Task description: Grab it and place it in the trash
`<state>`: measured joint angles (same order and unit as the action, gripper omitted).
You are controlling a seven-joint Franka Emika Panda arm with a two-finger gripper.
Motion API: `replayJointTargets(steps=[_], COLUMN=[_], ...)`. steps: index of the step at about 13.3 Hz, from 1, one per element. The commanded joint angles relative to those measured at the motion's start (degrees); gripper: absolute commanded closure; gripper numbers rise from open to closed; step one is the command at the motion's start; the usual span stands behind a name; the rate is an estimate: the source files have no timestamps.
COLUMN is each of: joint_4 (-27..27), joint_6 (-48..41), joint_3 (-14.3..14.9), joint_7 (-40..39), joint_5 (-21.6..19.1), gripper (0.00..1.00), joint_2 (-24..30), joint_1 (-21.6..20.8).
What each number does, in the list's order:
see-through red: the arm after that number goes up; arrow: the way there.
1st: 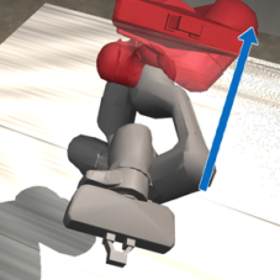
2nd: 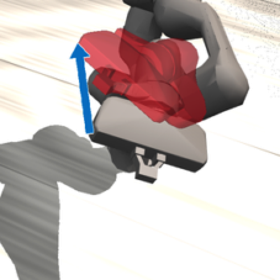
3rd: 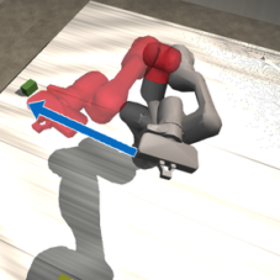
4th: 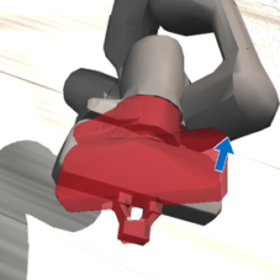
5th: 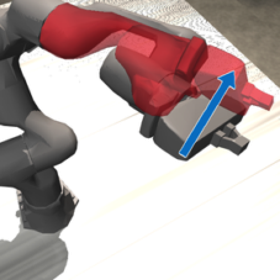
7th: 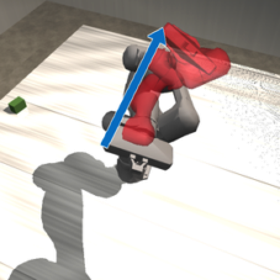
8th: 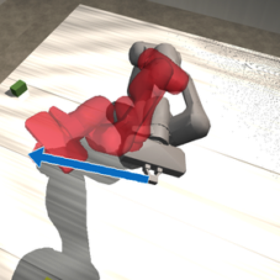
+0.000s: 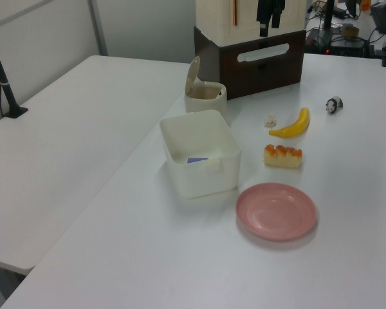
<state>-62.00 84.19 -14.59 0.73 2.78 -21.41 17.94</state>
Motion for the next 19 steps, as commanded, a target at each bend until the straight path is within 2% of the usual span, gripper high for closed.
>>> replayJointTargets(steps=[1,19], joint_4=[-0.7,-2.8], joint_6=[-0.2,-0.2], joint_3=[0.4,0.1], joint_7=[-1.4,-1.6], joint_5=[0.6,2.3], gripper=[0.0,0.0], joint_2=[0.9,1.8], joint_1=[0.1,0.2])
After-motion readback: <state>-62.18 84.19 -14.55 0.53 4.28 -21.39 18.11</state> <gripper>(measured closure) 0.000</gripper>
